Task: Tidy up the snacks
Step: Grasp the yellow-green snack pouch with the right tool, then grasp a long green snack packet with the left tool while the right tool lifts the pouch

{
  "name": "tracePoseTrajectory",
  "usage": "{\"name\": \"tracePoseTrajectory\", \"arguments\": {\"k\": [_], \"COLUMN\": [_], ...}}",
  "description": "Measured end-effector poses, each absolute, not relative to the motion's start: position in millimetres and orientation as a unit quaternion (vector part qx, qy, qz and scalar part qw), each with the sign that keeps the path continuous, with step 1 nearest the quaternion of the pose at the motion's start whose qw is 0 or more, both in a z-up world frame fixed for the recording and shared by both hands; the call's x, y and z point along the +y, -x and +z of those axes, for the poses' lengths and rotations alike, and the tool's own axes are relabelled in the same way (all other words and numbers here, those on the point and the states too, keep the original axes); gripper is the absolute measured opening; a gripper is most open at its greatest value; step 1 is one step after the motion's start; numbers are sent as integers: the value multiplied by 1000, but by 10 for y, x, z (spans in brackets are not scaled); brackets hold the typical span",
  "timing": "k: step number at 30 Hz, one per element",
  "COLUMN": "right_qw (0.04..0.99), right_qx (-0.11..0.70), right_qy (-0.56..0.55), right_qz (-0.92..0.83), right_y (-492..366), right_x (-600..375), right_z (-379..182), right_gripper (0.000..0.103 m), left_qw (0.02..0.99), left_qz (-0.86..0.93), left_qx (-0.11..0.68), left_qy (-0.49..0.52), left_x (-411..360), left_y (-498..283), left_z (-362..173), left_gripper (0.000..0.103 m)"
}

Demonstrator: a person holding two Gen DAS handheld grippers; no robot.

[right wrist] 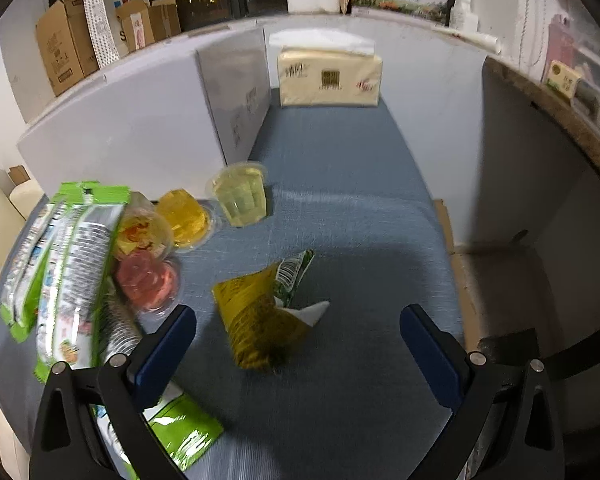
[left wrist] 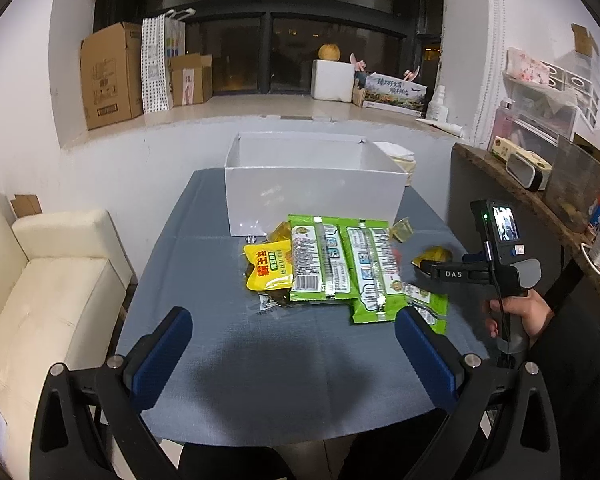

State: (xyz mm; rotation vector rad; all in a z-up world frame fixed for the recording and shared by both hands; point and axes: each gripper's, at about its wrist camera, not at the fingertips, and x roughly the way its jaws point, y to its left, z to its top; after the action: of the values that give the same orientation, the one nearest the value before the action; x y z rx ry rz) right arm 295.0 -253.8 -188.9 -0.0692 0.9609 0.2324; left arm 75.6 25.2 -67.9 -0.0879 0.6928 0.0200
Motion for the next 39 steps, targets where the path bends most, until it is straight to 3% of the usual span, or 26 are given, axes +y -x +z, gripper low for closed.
{"name": "tracePoseTrajectory", "arguments": {"k": [2, 6, 7, 8, 13, 14, 29, 39], "right_qw": [883, 885, 887, 888, 885, 886, 904, 907], "right_qx": [455, 447, 442, 439, 443, 441, 388, 373], "right_qy": [48, 63, 63, 63, 45, 38, -9, -10], "right_qz": [110, 111, 116, 121, 134, 137, 183, 196], "right_y": [-2951, -2937, -2919, -2892, -2885, -2877, -2320, -2146], "right_x": [-2504, -2462, -2466, -2476, -2533, -2551, -2595, -2618], "right_z": [-1916, -1931, -1918, -1906, -1870, -1842, -1411, -1285], "right_gripper": [85, 74, 57, 53, 49, 40, 38, 38], "left_qw": [937, 933, 933, 932, 931, 931, 908, 898], "left_qz": [11, 15, 15, 14, 6, 0, 5, 0], "left_qx": [346, 356, 358, 358, 362, 363, 418, 440], "left_qy": [45, 45, 45, 45, 43, 42, 2, -9], "left_x": [286, 291, 290, 287, 235, 218, -15, -74], "left_y": [-837, -987, -1015, -1045, -1217, -1263, -2348, -2606], "left_z": [-733, -824, -836, -848, -903, -917, -1443, -1703], "left_gripper": [103, 103, 103, 103, 103, 103, 103, 103]}}
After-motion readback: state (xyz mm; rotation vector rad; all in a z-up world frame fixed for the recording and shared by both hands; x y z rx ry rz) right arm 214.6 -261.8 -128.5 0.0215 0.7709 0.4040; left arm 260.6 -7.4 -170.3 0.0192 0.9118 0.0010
